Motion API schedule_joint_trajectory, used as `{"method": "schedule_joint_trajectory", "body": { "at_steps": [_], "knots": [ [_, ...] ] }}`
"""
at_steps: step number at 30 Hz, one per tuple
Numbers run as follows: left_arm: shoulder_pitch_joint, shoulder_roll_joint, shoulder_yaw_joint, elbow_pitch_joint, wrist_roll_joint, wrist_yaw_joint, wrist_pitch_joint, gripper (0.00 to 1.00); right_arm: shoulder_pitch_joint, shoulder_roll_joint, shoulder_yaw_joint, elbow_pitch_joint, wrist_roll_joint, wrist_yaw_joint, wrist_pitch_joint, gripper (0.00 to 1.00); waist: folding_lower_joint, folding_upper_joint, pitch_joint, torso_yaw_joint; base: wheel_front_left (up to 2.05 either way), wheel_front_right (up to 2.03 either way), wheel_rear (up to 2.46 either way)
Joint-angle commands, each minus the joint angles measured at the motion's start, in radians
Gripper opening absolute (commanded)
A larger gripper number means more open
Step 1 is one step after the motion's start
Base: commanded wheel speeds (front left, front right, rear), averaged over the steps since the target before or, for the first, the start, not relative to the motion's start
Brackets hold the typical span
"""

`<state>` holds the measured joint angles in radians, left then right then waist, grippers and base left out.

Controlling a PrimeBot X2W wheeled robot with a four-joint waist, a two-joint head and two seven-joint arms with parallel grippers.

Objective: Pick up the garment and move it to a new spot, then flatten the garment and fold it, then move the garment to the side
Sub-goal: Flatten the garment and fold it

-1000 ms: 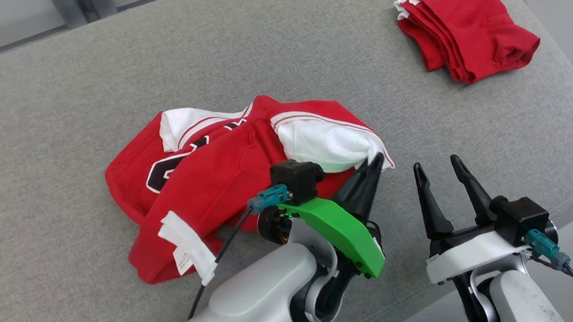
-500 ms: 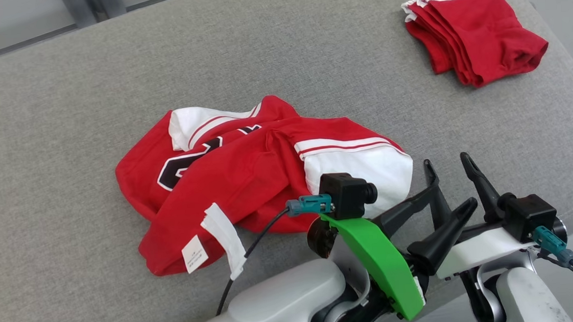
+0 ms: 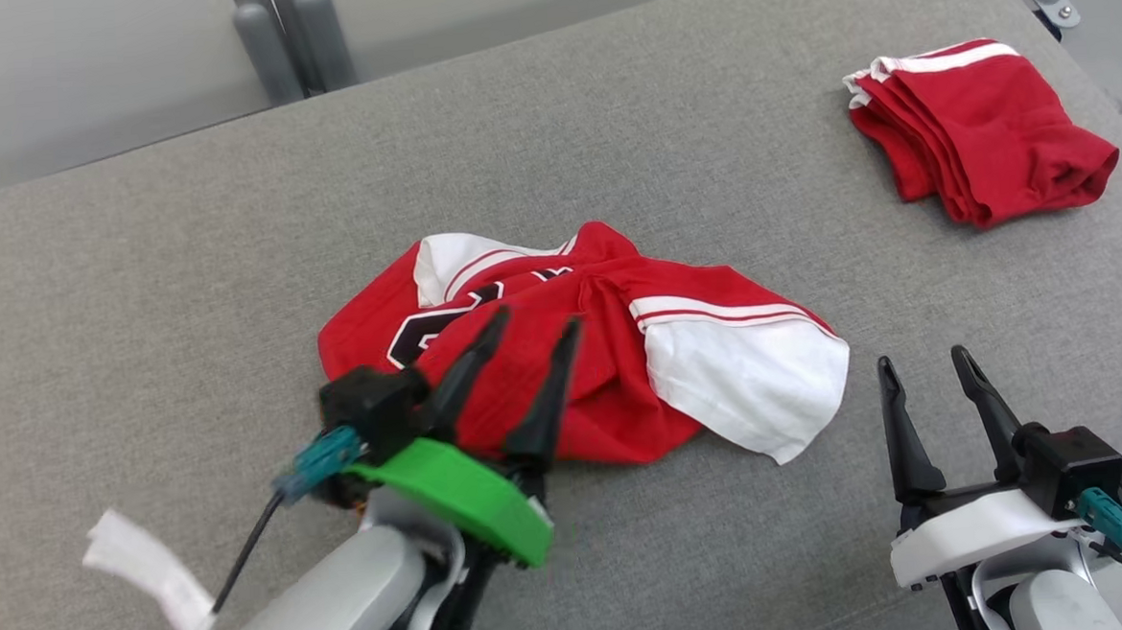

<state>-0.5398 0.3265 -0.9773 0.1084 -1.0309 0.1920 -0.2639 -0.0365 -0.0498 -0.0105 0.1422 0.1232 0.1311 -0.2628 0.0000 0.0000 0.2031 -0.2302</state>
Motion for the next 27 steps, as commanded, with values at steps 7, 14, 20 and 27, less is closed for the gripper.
{"method": "schedule_joint_trajectory", "body": {
  "at_steps": [7,14,20,27],
  "knots": [
    [0.309,0.114,0.261,-0.140,0.209,0.039,0.000,1.00,0.037,-0.002,-0.015,-0.012,-0.011,-0.001,-0.003,1.00,0.0000,0.0000,-0.048,0.039,0.00,0.00,0.00],
    [0.472,0.087,0.391,-0.097,0.300,-0.039,0.000,1.00,0.033,-0.002,-0.019,-0.021,-0.023,-0.001,-0.003,1.00,0.0000,0.0000,-0.030,0.058,0.00,0.00,0.00],
    [0.478,0.035,0.369,0.034,0.341,-0.111,0.000,1.00,0.013,-0.002,-0.014,-0.025,-0.030,-0.001,-0.003,1.00,0.0000,0.0000,-0.007,0.055,0.00,0.00,0.00],
    [0.407,-0.018,0.341,0.176,0.376,-0.148,0.000,1.00,0.010,-0.002,-0.010,-0.022,-0.027,-0.001,-0.003,1.00,0.0000,0.0000,0.010,0.044,0.00,0.00,0.00]
  ]
}}
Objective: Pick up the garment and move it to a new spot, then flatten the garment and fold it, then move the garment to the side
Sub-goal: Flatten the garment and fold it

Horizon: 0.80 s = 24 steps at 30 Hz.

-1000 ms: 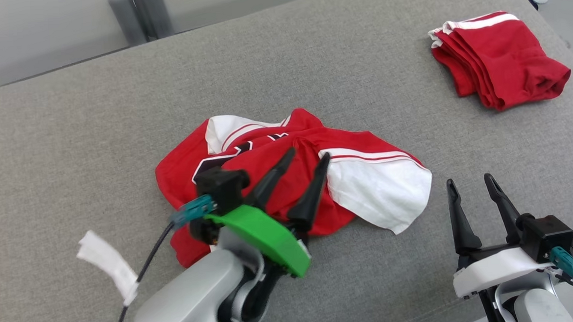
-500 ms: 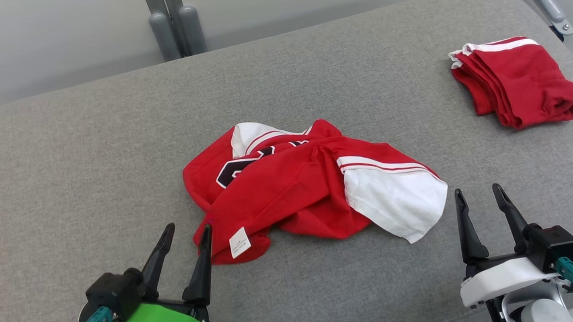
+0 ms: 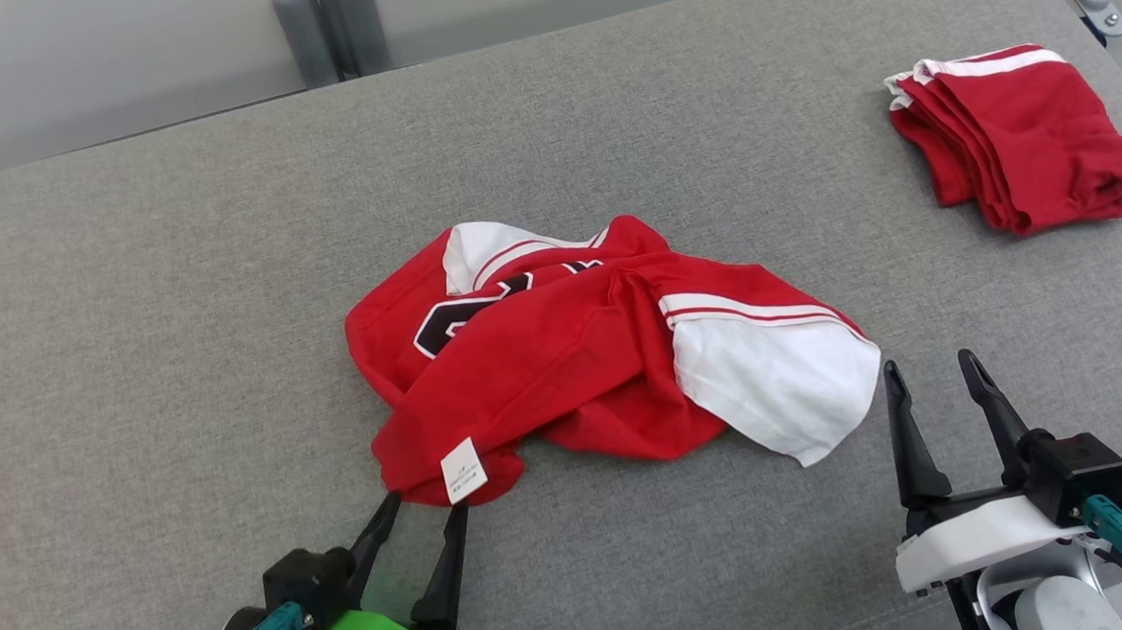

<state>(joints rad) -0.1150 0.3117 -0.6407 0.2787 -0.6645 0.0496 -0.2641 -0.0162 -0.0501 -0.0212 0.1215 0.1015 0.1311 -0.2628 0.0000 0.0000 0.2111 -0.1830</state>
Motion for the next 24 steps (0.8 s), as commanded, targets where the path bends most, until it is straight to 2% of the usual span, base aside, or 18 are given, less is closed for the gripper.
{"method": "schedule_joint_trajectory", "body": {
  "at_steps": [1,9,13,17,18,19,20,22,24],
  "knots": [
    [-0.029,-0.006,0.007,0.020,0.017,-0.007,0.000,1.00,-0.013,-0.002,0.002,-0.001,-0.004,-0.001,-0.003,1.00,0.0000,0.0000,0.004,-0.005,0.00,0.00,0.00],
    [-0.065,-0.019,0.093,0.073,0.061,0.000,0.000,1.00,-0.014,-0.002,0.001,-0.003,-0.005,-0.001,-0.003,1.00,0.0000,0.0000,0.011,-0.023,0.00,0.00,0.00],
    [-0.040,-0.026,0.110,0.088,0.071,-0.033,0.000,1.00,-0.008,-0.002,0.000,0.000,0.002,-0.001,-0.003,1.00,0.0000,0.0000,0.011,-0.025,0.00,0.00,0.00],
    [-0.045,-0.041,0.110,0.114,0.076,-0.066,0.000,0.50,-0.011,-0.002,0.003,0.004,0.008,-0.001,-0.003,1.00,0.0000,0.0000,0.010,-0.023,0.00,0.00,0.00],
    [-0.049,-0.047,0.110,0.125,0.078,-0.073,0.000,0.26,-0.014,-0.002,0.003,0.004,0.009,-0.001,-0.003,1.00,0.0000,0.0000,0.009,-0.022,0.00,0.00,0.00],
    [-0.054,-0.052,0.108,0.130,0.080,-0.080,0.000,0.10,-0.015,-0.002,0.004,0.004,0.008,-0.001,-0.003,1.00,0.0000,0.0000,0.008,-0.021,0.00,0.00,0.00],
    [-0.061,-0.058,0.113,0.132,0.082,-0.084,0.000,0.00,-0.016,-0.002,0.003,0.004,0.008,-0.001,-0.003,1.00,0.0000,0.0000,0.007,-0.020,0.00,0.00,0.00],
    [-0.065,-0.056,0.122,0.133,0.095,-0.086,0.000,0.00,-0.014,-0.002,-0.001,0.003,0.007,-0.001,-0.003,1.00,0.0000,0.0000,0.003,-0.016,0.00,0.00,0.00],
    [-0.065,-0.040,0.134,0.116,0.112,-0.069,0.000,0.00,-0.006,-0.002,-0.008,0.000,0.004,-0.001,-0.003,1.00,0.0000,0.0000,-0.002,-0.009,0.00,0.00,0.00]
  ]
}}
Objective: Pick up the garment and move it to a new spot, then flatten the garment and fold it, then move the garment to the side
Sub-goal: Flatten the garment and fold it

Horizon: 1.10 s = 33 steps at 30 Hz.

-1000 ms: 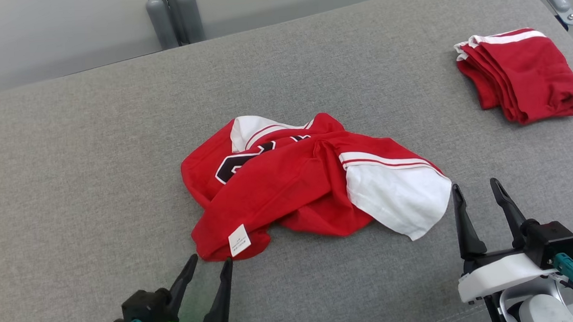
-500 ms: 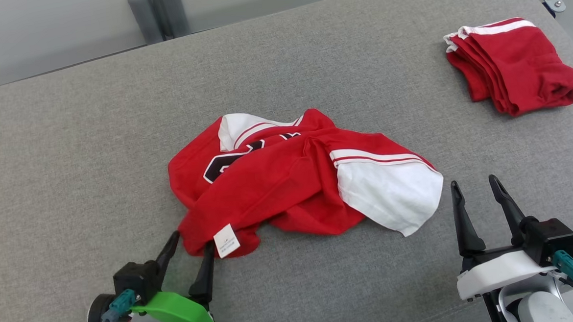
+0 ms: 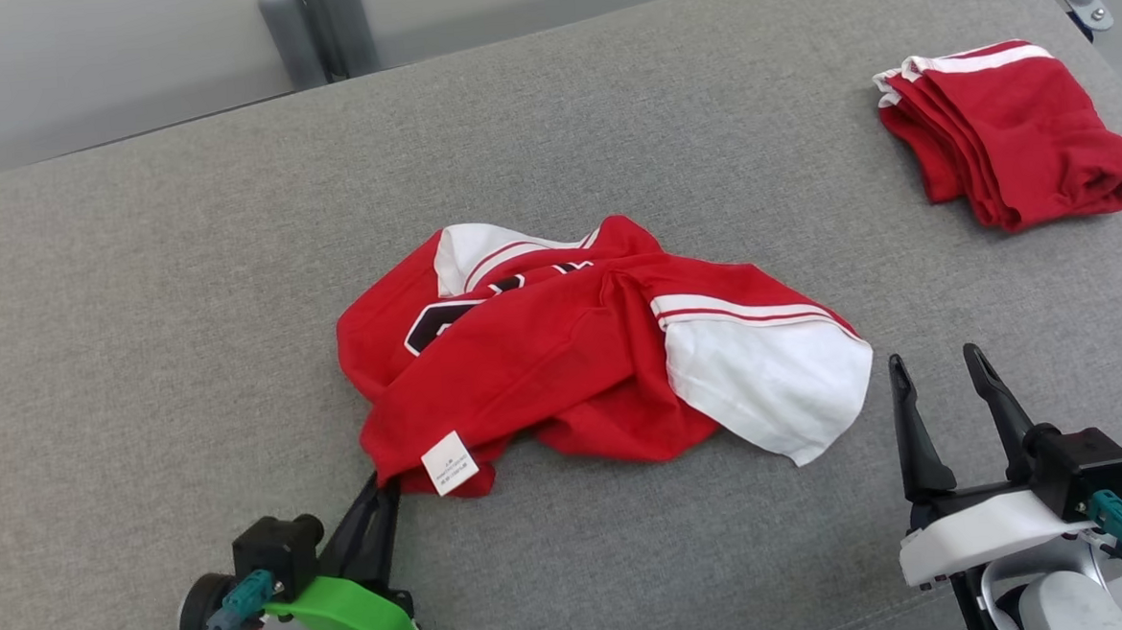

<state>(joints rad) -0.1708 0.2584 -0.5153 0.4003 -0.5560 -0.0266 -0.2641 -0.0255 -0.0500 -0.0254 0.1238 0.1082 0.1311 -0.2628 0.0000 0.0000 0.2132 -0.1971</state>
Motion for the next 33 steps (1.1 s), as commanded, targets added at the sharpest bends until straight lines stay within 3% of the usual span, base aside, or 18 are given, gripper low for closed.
{"method": "schedule_joint_trajectory", "body": {
  "at_steps": [1,5,8,13,16,17,18,19,21,24,28,33],
  "knots": [
    [-0.007,0.024,0.012,-0.019,0.021,0.017,0.000,0.00,0.009,-0.002,-0.007,-0.003,-0.004,-0.001,-0.003,1.00,0.0000,0.0000,-0.007,0.009,0.00,0.00,0.00],
    [0.037,0.102,0.011,-0.148,0.114,0.092,0.013,0.00,0.032,-0.002,-0.024,-0.005,-0.008,-0.001,-0.003,1.00,0.0000,0.0000,-0.024,0.041,0.00,0.00,0.00],
    [0.096,0.156,-0.018,-0.275,0.164,0.136,0.082,0.00,0.048,-0.002,-0.034,-0.005,-0.014,-0.001,-0.003,1.00,0.0000,0.0000,-0.038,0.073,0.00,0.00,0.00],
    [0.235,0.195,-0.100,-0.395,0.152,0.124,0.188,0.00,0.048,-0.002,-0.041,-0.012,-0.020,-0.001,-0.003,1.00,0.0000,0.0000,-0.049,0.122,0.00,0.00,0.00],
    [0.282,0.163,-0.126,-0.376,0.135,0.122,0.180,0.00,0.050,-0.002,-0.042,-0.012,-0.026,-0.001,-0.003,1.00,0.0000,0.0000,-0.053,0.152,0.00,0.00,0.00],
    [0.300,0.144,-0.135,-0.342,0.119,0.124,0.172,0.09,0.057,-0.002,-0.044,-0.009,-0.030,-0.001,-0.003,1.00,0.0000,0.0000,-0.057,0.172,0.00,0.00,0.00],
    [0.308,0.134,-0.139,-0.321,0.111,0.123,0.171,0.64,0.058,-0.003,-0.042,-0.008,-0.033,-0.001,-0.003,1.00,0.0000,0.0000,-0.058,0.181,0.00,0.00,0.00],
    [0.310,0.127,-0.142,-0.304,0.105,0.119,0.173,1.00,0.058,-0.003,-0.039,-0.006,-0.035,-0.001,-0.003,1.00,0.0000,0.0000,-0.060,0.187,0.00,0.00,0.00],
    [0.309,0.110,-0.133,-0.282,0.077,0.119,0.169,1.00,0.057,-0.004,-0.037,-0.003,-0.035,-0.001,-0.003,1.00,0.0000,0.0000,-0.063,0.196,0.00,0.00,0.00],
    [0.317,0.127,-0.105,-0.281,0.035,0.121,0.201,1.00,0.052,-0.004,-0.038,-0.004,-0.034,-0.001,-0.003,1.00,0.0000,0.0000,-0.063,0.202,0.00,0.00,0.00],
    [0.339,0.202,-0.050,-0.330,-0.005,0.151,0.279,1.00,0.055,-0.004,-0.033,-0.006,-0.032,-0.001,-0.003,1.00,0.0000,0.0000,-0.061,0.196,0.00,0.00,0.00],
    [0.336,0.283,0.038,-0.476,-0.008,0.211,0.287,1.00,0.051,-0.003,-0.032,-0.009,-0.025,-0.001,-0.003,1.00,0.0000,0.0000,-0.055,0.164,0.00,0.00,0.00]
  ]
}}
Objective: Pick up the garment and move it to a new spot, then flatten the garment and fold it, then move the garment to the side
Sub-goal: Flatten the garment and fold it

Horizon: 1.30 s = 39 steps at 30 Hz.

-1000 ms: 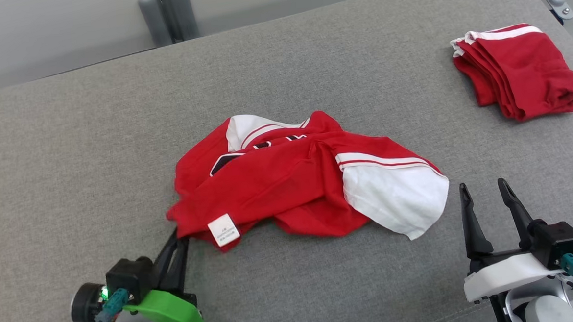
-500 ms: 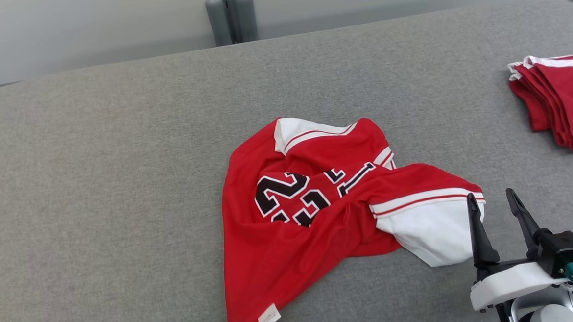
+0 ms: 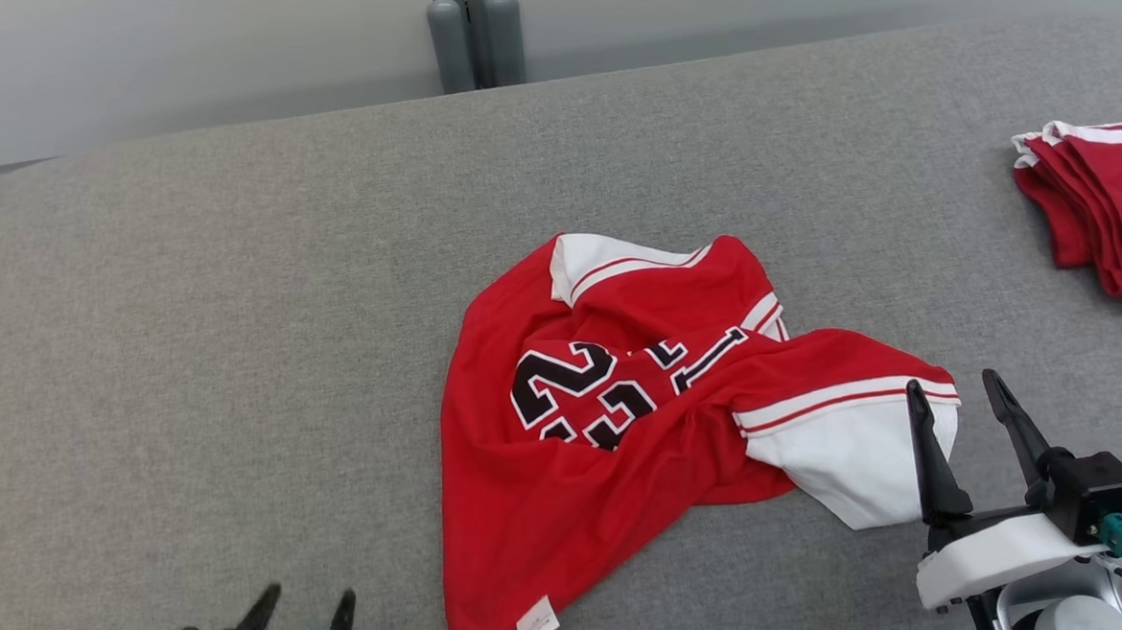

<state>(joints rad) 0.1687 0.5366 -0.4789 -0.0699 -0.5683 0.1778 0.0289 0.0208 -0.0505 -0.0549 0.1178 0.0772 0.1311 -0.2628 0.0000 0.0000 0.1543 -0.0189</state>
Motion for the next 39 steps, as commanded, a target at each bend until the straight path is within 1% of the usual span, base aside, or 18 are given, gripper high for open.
{"method": "schedule_joint_trajectory", "body": {
  "at_steps": [1,2,4,5,8,9,14,16,18,20,23,27,28,29,31,32,36,39],
  "knots": [
    [-0.024,0.003,0.030,-0.049,0.006,0.021,-0.031,1.00,0.003,-0.003,-0.003,-0.005,0.008,-0.001,-0.003,1.00,0.0000,0.0000,0.005,-0.022,0.00,0.00,0.00],
    [-0.042,-0.004,0.045,-0.081,0.005,0.028,-0.050,1.00,-0.001,-0.002,-0.003,-0.005,0.008,-0.001,-0.003,1.00,0.0000,0.0000,0.006,-0.033,0.00,0.00,0.00],
    [-0.071,0.005,0.037,-0.109,0.048,0.019,-0.076,1.00,-0.008,-0.002,0.000,-0.005,0.009,-0.001,-0.003,1.00,0.0000,0.0000,0.007,-0.054,0.00,0.00,0.00],
    [-0.084,-0.014,0.031,-0.116,0.043,0.017,-0.082,1.00,-0.014,-0.002,0.005,-0.004,0.009,-0.001,-0.003,1.00,0.0000,0.0000,0.008,-0.070,0.00,0.00,0.00],
    [-0.168,-0.043,-0.014,-0.100,0.065,-0.017,-0.064,1.00,-0.024,-0.002,0.006,-0.005,0.010,-0.001,-0.003,1.00,0.0000,0.0000,0.014,-0.105,0.00,0.00,0.00],
    [-0.208,-0.070,-0.031,-0.087,0.057,-0.034,-0.056,1.00,-0.029,-0.001,0.013,-0.005,0.011,-0.001,-0.003,1.00,0.0000,0.0000,0.020,-0.119,0.00,0.00,0.00],
    [-0.428,-0.161,-0.094,0.094,0.058,-0.109,0.016,1.00,-0.056,-0.001,0.042,0.002,0.032,-0.001,-0.003,1.00,0.0000,0.0000,0.055,-0.192,0.00,0.00,0.00],
    [-0.514,-0.192,-0.112,0.178,0.069,-0.127,0.047,1.00,-0.060,-0.001,0.058,0.010,0.046,-0.001,-0.003,1.00,0.0000,0.0000,0.066,-0.227,0.00,0.00,0.00],
    [-0.585,-0.238,-0.114,0.258,0.050,-0.134,0.075,1.00,-0.061,-0.002,0.068,0.016,0.058,-0.001,-0.003,1.00,0.0000,0.0000,0.076,-0.256,0.00,0.00,0.00],
    [-0.649,-0.266,-0.125,0.341,0.039,-0.149,0.114,1.00,-0.058,-0.001,0.078,0.021,0.068,-0.001,-0.003,1.00,0.0000,0.0000,0.082,-0.284,0.00,0.00,0.00],
    [-0.716,-0.300,-0.132,0.456,0.017,-0.171,0.173,1.00,-0.056,-0.001,0.086,0.026,0.075,-0.001,-0.003,1.00,0.0000,0.0000,0.088,-0.322,0.00,0.00,0.00],
    [-0.753,-0.314,-0.152,0.634,0.003,-0.167,0.278,1.00,-0.060,-0.001,0.087,0.024,0.080,-0.001,-0.003,1.00,0.0000,0.0000,0.090,-0.361,0.00,0.00,0.00],
    [-0.756,-0.316,-0.166,0.678,-0.006,-0.186,0.323,1.00,-0.058,-0.001,0.087,0.023,0.080,-0.001,-0.003,1.00,0.0000,0.0000,0.090,-0.368,0.00,0.00,0.00],
    [-0.757,-0.321,-0.168,0.703,-0.018,-0.194,0.346,0.00,-0.057,-0.001,0.083,0.022,0.081,-0.001,-0.003,1.00,0.0000,0.0000,0.091,-0.373,0.00,0.00,0.00],
    [-0.752,-0.325,-0.184,0.746,-0.018,-0.212,0.361,0.00,-0.052,-0.002,0.070,0.019,0.084,-0.001,-0.003,1.00,0.0000,0.0000,0.092,-0.376,0.00,0.00,0.00],
    [-0.759,-0.324,-0.180,0.754,-0.009,-0.203,0.333,0.00,-0.049,0.000,0.065,0.017,0.083,-0.001,-0.003,1.00,0.0000,0.0000,0.094,-0.375,0.00,0.00,0.00],
    [-0.826,-0.320,-0.129,0.777,0.033,-0.112,0.170,0.00,-0.040,-0.001,0.054,0.014,0.076,-0.001,-0.003,1.00,0.0000,0.0000,0.101,-0.358,0.00,0.00,0.00],
    [-0.863,-0.321,-0.108,0.797,0.058,-0.074,0.045,0.00,-0.051,-0.001,0.060,0.011,0.068,-0.001,-0.003,1.00,0.0000,0.0000,0.105,-0.348,0.00,0.00,0.00]
  ]
}}
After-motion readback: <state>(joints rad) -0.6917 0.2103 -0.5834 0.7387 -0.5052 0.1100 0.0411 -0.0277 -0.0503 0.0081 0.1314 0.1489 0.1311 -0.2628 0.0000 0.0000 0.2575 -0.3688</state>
